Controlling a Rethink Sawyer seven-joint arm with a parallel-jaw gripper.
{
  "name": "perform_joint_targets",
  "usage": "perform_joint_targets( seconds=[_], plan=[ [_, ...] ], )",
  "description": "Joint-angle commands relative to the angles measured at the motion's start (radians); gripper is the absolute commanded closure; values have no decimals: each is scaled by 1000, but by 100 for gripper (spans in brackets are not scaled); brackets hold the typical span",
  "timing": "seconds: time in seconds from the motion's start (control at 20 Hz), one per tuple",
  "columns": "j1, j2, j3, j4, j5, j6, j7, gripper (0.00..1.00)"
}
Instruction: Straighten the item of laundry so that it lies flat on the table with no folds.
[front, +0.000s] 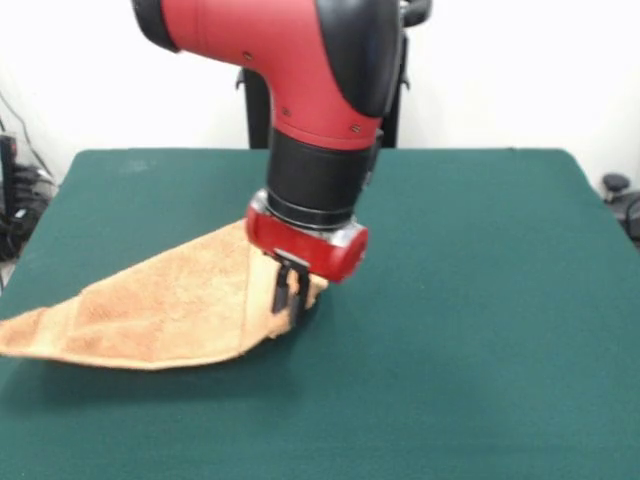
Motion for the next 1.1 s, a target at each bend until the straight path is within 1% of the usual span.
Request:
perform_joint_targets(
  seconds=[0.05, 0.55, 0.6, 0.65, 0.7, 0.9, 1.1],
  plan=[
    [75, 84, 77, -22, 75, 93, 201, 100],
    [137, 145, 56, -107, 174, 105, 249, 100],
    [146, 166, 48, -146, 188, 122, 257, 100],
    [149, 173, 46, -156, 198, 124, 259, 100],
    [148, 167, 47, -141, 204, 113, 255, 100],
    [156, 164, 39, -135, 229, 111, 253, 100],
    [157, 181, 39, -164, 251, 117, 242, 100]
  ],
)
